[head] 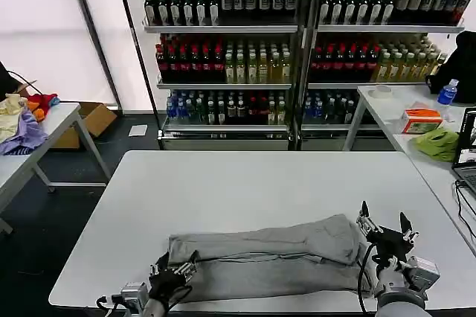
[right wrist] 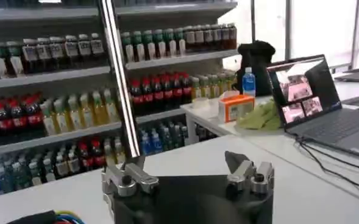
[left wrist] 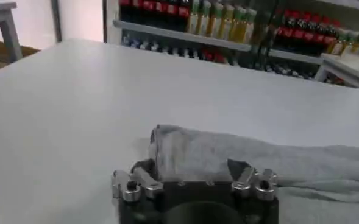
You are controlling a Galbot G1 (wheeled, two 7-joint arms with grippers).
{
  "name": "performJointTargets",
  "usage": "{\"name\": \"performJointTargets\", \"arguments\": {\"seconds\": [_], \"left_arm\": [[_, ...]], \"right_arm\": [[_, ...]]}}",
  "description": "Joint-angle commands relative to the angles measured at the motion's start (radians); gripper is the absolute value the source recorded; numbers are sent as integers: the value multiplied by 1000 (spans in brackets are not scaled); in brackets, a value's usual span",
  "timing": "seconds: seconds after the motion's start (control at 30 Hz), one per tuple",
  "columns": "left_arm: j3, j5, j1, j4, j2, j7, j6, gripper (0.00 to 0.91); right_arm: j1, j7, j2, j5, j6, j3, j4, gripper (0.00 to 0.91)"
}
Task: Fold and organize the clothes.
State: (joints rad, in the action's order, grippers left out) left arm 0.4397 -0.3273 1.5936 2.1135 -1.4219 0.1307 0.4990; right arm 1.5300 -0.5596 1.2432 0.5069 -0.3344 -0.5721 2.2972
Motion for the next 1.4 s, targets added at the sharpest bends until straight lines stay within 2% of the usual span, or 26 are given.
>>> {"name": "performJointTargets", "arguments": {"seconds": [0.03,0.13,0.3,0.5,0.7,0.83,0.93,1.0,1.1,1.2,1.3,1.4], "left_arm": [[5,4,2,-44,-10,-10,-6,50],[6,1,3,-56,-7,-18,-10,10],[12,-1,-1,-70,3,-35,-12,10],[37,15,-16,-124,18,-56,-55,10],[165,-21,-53,-121,74,-54,-56,0],[344,-92,-74,-114,178,-52,-43,0],[503,-174,-74,-118,285,-49,-33,0],[589,-211,-62,-155,390,-53,-33,0],[701,-241,-60,-199,492,-55,-33,10],[771,-243,-65,-234,562,-59,-23,0],[788,-255,-64,-211,585,-64,-3,10],[752,-241,-64,-179,572,-63,5,0]], "right_arm": [[-1,-1,1,3,3,-3,6,907],[-2,0,0,5,3,-7,4,907],[-4,1,2,10,3,-8,-3,907],[-6,0,4,15,6,-8,-8,907],[-17,1,-1,24,5,-11,-16,907],[-28,1,-2,24,5,2,-24,907],[-37,2,0,23,4,12,-30,907],[-45,5,0,22,4,23,-35,907],[-54,5,1,20,4,36,-39,907],[-62,5,4,19,4,53,-43,907],[-64,5,8,17,3,64,-45,907],[-59,6,11,16,3,65,-41,907]]}}
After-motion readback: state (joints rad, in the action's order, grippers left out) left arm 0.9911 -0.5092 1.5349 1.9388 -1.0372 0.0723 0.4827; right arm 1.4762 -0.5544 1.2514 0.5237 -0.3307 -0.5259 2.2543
